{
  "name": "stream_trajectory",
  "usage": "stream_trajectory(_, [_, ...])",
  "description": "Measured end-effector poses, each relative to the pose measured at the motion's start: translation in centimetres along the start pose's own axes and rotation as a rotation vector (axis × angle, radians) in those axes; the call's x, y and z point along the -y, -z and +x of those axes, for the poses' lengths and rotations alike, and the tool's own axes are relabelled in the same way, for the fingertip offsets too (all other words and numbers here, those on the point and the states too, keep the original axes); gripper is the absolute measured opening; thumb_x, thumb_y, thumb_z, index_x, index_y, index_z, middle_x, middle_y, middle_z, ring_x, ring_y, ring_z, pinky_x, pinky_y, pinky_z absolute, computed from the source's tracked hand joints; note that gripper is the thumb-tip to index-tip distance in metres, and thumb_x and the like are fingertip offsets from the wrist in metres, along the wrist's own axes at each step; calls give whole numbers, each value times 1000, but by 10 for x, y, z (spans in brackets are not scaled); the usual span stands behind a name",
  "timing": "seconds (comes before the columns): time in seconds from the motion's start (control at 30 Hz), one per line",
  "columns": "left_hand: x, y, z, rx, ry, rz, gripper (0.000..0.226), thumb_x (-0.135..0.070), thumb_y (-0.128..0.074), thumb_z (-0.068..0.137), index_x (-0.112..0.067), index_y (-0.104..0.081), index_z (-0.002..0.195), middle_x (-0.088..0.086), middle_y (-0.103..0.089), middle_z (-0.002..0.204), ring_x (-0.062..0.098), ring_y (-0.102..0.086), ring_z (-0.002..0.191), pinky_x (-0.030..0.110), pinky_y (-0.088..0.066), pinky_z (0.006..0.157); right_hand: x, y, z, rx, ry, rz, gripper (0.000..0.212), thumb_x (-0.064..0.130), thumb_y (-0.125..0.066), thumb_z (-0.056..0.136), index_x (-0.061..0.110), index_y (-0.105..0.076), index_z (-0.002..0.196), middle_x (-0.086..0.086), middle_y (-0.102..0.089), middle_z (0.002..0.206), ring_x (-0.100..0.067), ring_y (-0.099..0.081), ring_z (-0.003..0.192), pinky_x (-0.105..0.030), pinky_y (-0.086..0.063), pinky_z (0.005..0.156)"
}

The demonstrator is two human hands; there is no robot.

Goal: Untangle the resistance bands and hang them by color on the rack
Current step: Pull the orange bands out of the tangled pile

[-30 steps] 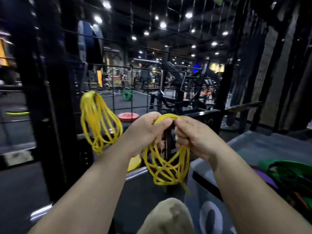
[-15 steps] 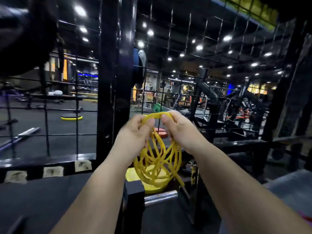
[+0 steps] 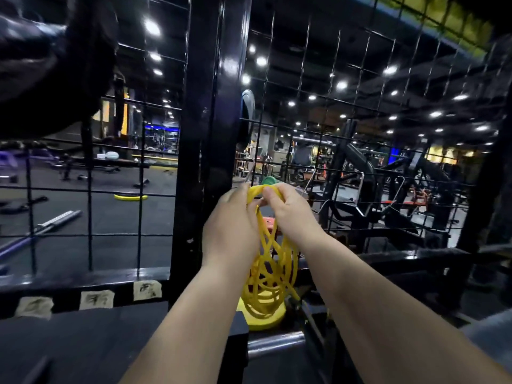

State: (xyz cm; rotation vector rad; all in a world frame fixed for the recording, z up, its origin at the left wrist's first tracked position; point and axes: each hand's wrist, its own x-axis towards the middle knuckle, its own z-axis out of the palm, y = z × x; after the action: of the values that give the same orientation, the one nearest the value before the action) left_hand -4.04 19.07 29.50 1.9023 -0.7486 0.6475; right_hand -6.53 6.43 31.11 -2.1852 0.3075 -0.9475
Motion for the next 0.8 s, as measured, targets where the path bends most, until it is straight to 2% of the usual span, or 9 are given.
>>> stream_trajectory(0.07, [2,-3,-1,16,7,48,43,-32,-36,103,-24,-37,145,-4,-47,143,18,-50,123,28,-38,81,-6,-2,4,26,-48,73,37,74,-43,78,46,-63,90,12,-70,96,-14,-58,88,-60,-38,100])
stream_trajectory(0.1, [3,-5,-1,20,7,77,44,-32,-35,103,-24,-36,146,-4,-47,143,19,-50,124,30,-41,83,-7,-2,5,41,-62,124,37,73,-46,77,43,-65,89,11,-71,98,-15,-57,87,-56,-41,98])
stream_trajectory(0.2, [3,-9,-3,13,10,169,42,-33,-32,102,-23,-38,143,-1,-56,132,21,-55,115,31,-40,76,-9,-2,8,108,-88,290,29,54,-55,87,29,-67,81,7,-72,92,-13,-53,79,-38,-42,81])
stream_trajectory(0.27, [1,-10,-2,25,17,216,41,-33,-29,102,-22,-40,140,1,-60,123,24,-57,108,31,-36,71,-10,-2,10,140,-107,352,23,45,-56,90,25,-65,82,5,-70,83,-16,-53,81,-37,-43,81])
stream_trajectory(0.33, [1,-9,0,55,25,254,40,-33,-27,103,-20,-42,138,3,-61,120,26,-58,107,32,-37,71,-11,-1,12,161,-132,401,23,42,-59,89,20,-65,84,2,-68,81,-20,-58,84,-41,-46,86])
stream_trajectory(0.43, [0,-7,3,95,24,274,39,-32,-26,103,-18,-45,134,4,-61,120,26,-58,107,33,-40,74,-12,-2,11,189,-208,543,19,30,-58,95,13,-63,87,-4,-62,77,-19,-59,70,-35,-50,71])
stream_trajectory(0.53, [-2,-5,3,123,31,231,38,-34,-27,103,-18,-48,131,3,-61,119,25,-58,107,34,-42,77,-13,-4,10,187,-257,669,19,19,-54,98,4,-63,105,-8,-68,79,-20,-65,68,-32,-54,64])
stream_trajectory(0.67, [1,-6,0,103,36,175,35,-35,-28,102,-22,-51,124,-1,-62,108,23,-58,98,35,-43,73,-14,-6,10,180,-246,708,20,20,-55,98,5,-66,105,-13,-70,84,-23,-66,74,-38,-54,76])
stream_trajectory(0.8, [6,-9,-1,91,67,93,32,-37,-29,102,-24,-53,119,-3,-62,103,21,-57,94,36,-47,75,-18,-10,7,192,-280,681,30,34,-58,96,9,-65,111,-10,-67,82,-20,-64,69,-41,-51,73])
